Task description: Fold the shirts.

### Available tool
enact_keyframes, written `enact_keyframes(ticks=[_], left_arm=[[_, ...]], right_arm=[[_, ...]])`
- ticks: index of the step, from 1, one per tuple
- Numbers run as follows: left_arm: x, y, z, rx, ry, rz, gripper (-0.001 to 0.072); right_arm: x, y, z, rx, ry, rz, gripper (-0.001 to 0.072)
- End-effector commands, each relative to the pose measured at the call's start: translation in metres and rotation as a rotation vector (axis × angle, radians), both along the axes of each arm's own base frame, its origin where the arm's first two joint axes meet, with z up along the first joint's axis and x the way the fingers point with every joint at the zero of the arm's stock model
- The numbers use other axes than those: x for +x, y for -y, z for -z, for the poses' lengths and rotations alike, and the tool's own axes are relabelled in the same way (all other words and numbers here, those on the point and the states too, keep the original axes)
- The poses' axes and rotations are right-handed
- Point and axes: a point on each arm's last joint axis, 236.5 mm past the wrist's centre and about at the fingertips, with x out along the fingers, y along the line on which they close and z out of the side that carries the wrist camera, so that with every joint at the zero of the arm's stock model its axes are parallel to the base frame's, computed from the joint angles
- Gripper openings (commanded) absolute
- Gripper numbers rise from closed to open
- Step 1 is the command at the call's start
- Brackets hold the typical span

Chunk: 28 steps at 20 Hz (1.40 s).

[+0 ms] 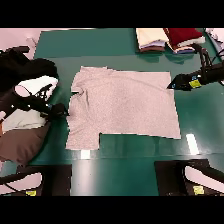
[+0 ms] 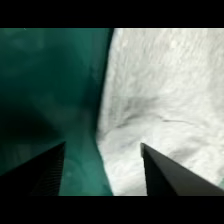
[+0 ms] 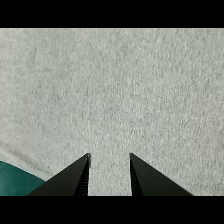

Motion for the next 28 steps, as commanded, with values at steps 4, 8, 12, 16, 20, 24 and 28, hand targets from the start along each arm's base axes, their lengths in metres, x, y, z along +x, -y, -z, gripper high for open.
enact_keyframes(ticks=[4, 8, 12, 16, 20, 24, 28], left_arm=[[-0.018, 0.041, 0.015, -0.028, 0.017, 0.080, 0.0319], [0.003, 0.040, -0.021, -0.018, 0.128, 0.086, 0.0020], [0.010, 0.041, -0.055, -0.018, 0.236, 0.095, 0.0021], [0.010, 0.041, -0.057, -0.018, 0.242, 0.093, 0.0021], [0.011, 0.041, -0.057, -0.018, 0.243, 0.093, 0.0021], [0.011, 0.041, -0.057, -0.019, 0.242, 0.092, 0.0021], [0.013, 0.043, -0.069, -0.031, 0.252, 0.083, 0.0020]], right_arm=[[-0.013, 0.001, -0.013, 0.006, 0.016, 0.008, 0.0278], [-0.049, 0.044, 0.023, 0.003, -0.121, 0.128, 0.0214], [-0.138, 0.116, 0.105, -0.093, -0.398, 0.351, 0.0346], [-0.193, 0.117, 0.157, 0.067, -0.602, 0.512, 0.0382], [-0.201, 0.086, 0.188, 0.169, -0.678, 0.476, 0.0383], [-0.174, 0.065, 0.193, 0.134, -0.589, 0.403, 0.0372], [-0.139, 0.046, 0.168, 0.068, -0.424, 0.289, 0.0011]])
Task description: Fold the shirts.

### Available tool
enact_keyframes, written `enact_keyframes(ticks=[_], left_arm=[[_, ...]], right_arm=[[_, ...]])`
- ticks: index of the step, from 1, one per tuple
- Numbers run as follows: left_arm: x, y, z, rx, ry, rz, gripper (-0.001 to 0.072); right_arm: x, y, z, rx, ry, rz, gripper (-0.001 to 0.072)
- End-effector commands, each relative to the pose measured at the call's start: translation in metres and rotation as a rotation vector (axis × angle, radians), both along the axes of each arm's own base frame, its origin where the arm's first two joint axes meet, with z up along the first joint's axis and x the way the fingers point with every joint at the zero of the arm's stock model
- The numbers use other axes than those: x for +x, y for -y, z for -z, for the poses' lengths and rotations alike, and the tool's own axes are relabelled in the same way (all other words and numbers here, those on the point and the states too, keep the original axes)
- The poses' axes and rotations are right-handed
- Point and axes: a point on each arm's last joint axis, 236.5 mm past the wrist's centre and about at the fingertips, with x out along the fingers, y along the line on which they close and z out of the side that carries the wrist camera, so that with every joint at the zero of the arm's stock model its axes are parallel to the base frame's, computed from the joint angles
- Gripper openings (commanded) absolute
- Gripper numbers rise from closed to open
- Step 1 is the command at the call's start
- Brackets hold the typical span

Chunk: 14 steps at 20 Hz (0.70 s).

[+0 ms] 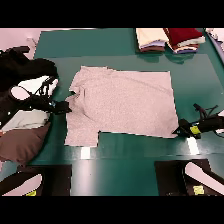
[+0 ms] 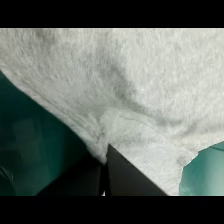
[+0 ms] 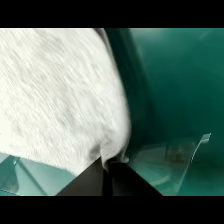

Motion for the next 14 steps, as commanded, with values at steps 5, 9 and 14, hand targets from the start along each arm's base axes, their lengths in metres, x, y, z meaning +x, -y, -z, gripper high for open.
enact_keyframes(ticks=[5, 9, 14], left_arm=[[0.021, -0.003, -0.170, -0.017, 0.425, -0.038, 0.0020], [-0.024, -0.014, -0.396, -0.035, 1.005, -0.081, 0.0020], [-0.127, -0.027, -0.562, -0.038, 1.458, -0.119, 0.0020]], right_arm=[[0.105, -0.022, -0.180, -0.220, 0.598, -0.229, 0.0011], [0.115, -0.024, -0.386, -0.434, 1.132, -0.204, 0.0011], [0.052, -0.027, -0.542, -0.642, 1.496, -0.153, 0.0011]])
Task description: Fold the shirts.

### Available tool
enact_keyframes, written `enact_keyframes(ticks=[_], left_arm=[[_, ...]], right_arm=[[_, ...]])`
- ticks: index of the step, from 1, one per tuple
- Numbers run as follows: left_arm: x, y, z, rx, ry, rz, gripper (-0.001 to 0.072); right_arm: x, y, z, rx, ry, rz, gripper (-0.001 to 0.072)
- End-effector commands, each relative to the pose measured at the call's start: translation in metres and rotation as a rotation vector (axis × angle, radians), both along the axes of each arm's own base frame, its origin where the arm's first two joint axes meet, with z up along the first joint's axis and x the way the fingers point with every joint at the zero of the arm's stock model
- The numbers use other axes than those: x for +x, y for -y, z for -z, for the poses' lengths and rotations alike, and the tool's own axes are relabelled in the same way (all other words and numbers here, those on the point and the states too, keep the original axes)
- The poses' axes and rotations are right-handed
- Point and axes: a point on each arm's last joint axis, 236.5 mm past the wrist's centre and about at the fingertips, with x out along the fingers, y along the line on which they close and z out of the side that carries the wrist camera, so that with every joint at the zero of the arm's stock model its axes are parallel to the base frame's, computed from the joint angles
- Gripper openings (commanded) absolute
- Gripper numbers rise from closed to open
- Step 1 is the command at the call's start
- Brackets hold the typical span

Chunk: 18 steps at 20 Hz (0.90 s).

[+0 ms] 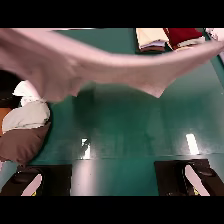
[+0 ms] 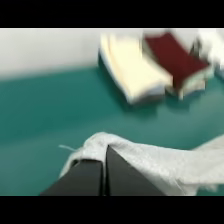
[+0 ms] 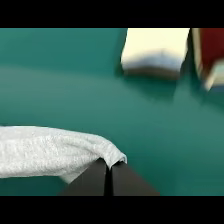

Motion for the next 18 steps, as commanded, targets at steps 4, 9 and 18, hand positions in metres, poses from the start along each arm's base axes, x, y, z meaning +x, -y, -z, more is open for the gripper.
enact_keyframes(ticks=[4, 9, 18], left_arm=[[-0.086, -0.021, -0.111, -0.019, 0.325, -0.082, 0.0019], [0.024, -0.029, 0.012, 0.032, -0.151, -0.131, 0.0020], [0.190, -0.005, 0.382, 0.083, -1.025, -0.043, 0.0021]], right_arm=[[-0.060, 0.022, -0.097, -0.110, 0.187, 0.158, 0.0011], [-0.009, 0.033, -0.047, -0.067, -0.072, 0.132, 0.0010], [0.113, 0.066, 0.264, 0.093, -0.852, 0.110, 0.0010]])
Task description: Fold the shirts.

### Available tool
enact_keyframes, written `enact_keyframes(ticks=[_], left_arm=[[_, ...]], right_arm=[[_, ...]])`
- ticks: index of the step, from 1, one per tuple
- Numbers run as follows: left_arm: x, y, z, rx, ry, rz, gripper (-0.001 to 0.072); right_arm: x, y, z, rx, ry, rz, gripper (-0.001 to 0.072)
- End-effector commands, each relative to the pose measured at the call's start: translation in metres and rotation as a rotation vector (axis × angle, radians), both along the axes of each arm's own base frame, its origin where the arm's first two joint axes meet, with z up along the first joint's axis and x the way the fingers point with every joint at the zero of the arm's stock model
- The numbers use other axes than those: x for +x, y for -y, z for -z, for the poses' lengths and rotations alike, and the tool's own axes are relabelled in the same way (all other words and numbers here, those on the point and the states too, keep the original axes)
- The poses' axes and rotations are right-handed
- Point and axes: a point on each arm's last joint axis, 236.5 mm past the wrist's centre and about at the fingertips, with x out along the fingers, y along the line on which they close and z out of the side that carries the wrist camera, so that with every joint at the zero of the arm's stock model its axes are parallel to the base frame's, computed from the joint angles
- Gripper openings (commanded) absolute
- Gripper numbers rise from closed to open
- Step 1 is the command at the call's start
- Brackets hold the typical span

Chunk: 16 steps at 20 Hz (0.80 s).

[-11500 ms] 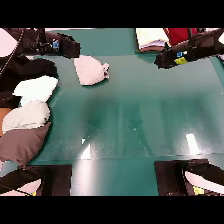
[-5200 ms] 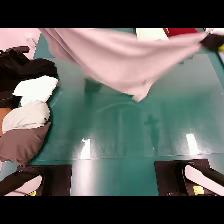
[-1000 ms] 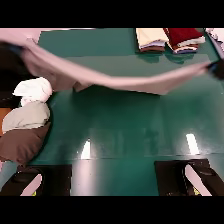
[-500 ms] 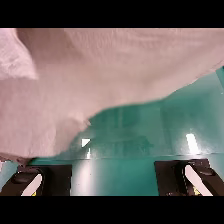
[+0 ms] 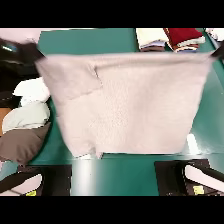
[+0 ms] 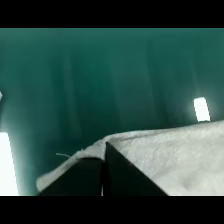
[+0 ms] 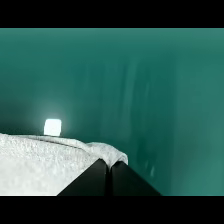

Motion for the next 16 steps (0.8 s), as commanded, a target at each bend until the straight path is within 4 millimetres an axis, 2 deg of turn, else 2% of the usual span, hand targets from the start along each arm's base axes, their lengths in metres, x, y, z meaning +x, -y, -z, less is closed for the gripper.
enact_keyframes(ticks=[1, 2, 4, 6, 8, 10, 11, 13, 16], left_arm=[[0.036, 0.011, 0.134, -0.022, -0.236, 0.031, 0.0021], [0.047, 0.014, 0.155, -0.031, -0.244, 0.036, 0.0021], [0.073, 0.014, 0.178, -0.050, -0.220, 0.007, 0.0021], [0.098, 0.010, 0.177, -0.053, -0.168, -0.018, 0.0021], [0.112, 0.006, 0.158, -0.041, -0.117, -0.019, 0.0021], [0.105, 0.000, 0.148, -0.025, -0.144, 0.019, 0.0021], [0.093, -0.004, 0.154, -0.019, -0.196, 0.035, 0.0021], [0.066, -0.010, 0.172, -0.005, -0.319, 0.067, 0.0021], [0.036, -0.011, 0.205, -0.002, -0.443, 0.083, 0.0021]], right_arm=[[0.025, 0.004, 0.121, 0.069, -0.248, 0.013, 0.0010], [0.035, 0.004, 0.144, 0.077, -0.281, 0.012, 0.0011], [0.057, 0.005, 0.177, 0.095, -0.321, 0.012, 0.0010], [0.083, 0.001, 0.189, 0.121, -0.314, 0.002, 0.0010], [0.105, -0.006, 0.180, 0.168, -0.269, -0.009, 0.0010], [0.111, -0.007, 0.166, 0.164, -0.238, -0.029, 0.0011], [0.108, -0.008, 0.160, 0.158, -0.236, -0.042, 0.0010], [0.094, -0.011, 0.156, 0.155, -0.249, -0.059, 0.0010], [0.069, -0.009, 0.177, 0.115, -0.309, -0.048, 0.0011]])
